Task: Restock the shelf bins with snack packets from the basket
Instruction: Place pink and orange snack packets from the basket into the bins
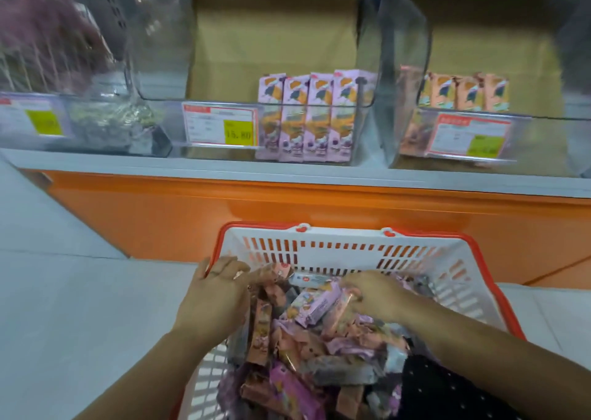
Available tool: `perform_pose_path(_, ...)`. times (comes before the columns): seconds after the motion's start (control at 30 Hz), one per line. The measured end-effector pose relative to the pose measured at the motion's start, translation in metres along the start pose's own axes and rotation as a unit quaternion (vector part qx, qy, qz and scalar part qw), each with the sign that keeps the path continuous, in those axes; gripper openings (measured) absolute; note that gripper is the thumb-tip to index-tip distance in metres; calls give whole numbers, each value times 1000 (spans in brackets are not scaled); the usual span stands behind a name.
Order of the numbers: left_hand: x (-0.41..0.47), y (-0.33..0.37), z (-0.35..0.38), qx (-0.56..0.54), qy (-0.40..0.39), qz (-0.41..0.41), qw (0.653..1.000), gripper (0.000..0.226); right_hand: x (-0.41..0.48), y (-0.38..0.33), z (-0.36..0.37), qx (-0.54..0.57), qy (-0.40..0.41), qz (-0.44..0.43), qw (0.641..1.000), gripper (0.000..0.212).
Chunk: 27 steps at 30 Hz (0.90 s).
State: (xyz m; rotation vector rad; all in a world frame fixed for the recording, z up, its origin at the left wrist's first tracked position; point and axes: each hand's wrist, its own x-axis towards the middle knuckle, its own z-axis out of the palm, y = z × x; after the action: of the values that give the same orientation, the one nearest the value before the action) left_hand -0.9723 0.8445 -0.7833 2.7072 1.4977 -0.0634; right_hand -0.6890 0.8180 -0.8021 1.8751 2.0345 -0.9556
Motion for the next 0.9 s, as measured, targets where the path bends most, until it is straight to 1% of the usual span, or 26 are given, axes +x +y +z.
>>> perform_pose_path(0.07,1,4,0,-16,20,-8,1000,49,-1,-4,-3,1,-5,-10,1000,45)
perform_pose_path(0.13,2,5,-1,-4,35,-19,999,45,-4,-9,-10,28,3,-22,999,42)
perform_pose_path(0.2,6,8,-5,-16,29,-23,999,42,-11,-15,-22,49,20,-44,998,37)
perform_pose_path(0.27,11,16,-12,-77,29,-11,997,31,-21,-22,-36,74,48,-67,994,33)
perform_pose_path(0.33,17,26,-26,-190,10,-7,982,26,-35,-30,-55,97,91,-84,988,30)
perform_pose_path(0.43,22,49,-58,-364,7,-20,931,23,-66,-40,-83,150,164,-111,969,25)
perform_pose_path(0.5,20,63,-81,-439,25,-36,897,19,-93,-45,-99,193,207,-137,949,25)
perform_pose_path(0.53,18,69,-92,-474,27,-46,879,18,-106,-47,-105,209,227,-149,939,28)
perform_pose_path(0.67,5,94,-133,-594,5,-86,800,24,-154,-50,-119,239,302,-183,905,38)
perform_pose_path(0.7,2,101,-143,-623,-2,-95,776,25,-165,-51,-121,226,324,-190,899,41)
perform_pose_path(0.73,-1,108,-152,-659,-6,-108,745,27,-176,-52,-124,206,348,-197,893,44)
perform_pose_path(0.8,-7,122,-171,-735,-9,-130,665,30,-198,-54,-126,167,393,-218,877,49)
perform_pose_path(0.83,-10,130,-179,-765,-9,-130,631,32,-208,-53,-126,156,411,-232,868,49)
perform_pose_path(0.87,-12,138,-188,-786,-8,-121,606,34,-217,-53,-125,149,424,-246,859,46)
perform_pose_path(0.9,-14,146,-195,-799,-4,-107,591,36,-226,-52,-124,144,438,-259,849,43)
